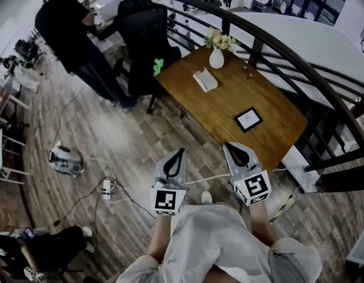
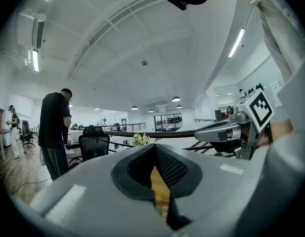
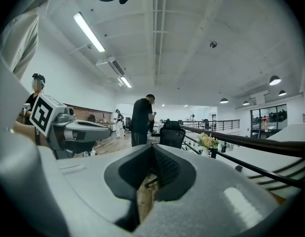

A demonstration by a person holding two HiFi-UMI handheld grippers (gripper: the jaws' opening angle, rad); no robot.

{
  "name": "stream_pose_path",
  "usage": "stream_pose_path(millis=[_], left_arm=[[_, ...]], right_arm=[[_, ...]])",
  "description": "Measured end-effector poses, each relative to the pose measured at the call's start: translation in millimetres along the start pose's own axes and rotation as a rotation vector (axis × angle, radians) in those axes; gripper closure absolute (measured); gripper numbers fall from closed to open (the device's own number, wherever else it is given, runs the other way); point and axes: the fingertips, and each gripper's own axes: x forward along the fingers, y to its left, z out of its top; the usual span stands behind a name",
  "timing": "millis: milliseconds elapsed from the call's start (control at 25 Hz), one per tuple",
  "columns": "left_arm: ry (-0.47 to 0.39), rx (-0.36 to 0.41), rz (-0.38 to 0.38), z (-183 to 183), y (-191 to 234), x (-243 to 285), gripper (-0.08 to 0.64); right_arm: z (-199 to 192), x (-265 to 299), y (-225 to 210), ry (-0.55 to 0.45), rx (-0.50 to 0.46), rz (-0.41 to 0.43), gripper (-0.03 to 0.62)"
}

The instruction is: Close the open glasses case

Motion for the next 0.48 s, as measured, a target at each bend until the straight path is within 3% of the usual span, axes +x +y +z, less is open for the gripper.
stream_pose_path(millis=[480], left_arm=[[0.014, 0.005, 0.001, -9, 30, 58, 0.541]], right_arm=[[-2, 52, -40, 0.006, 0.011, 0.000, 0.589]])
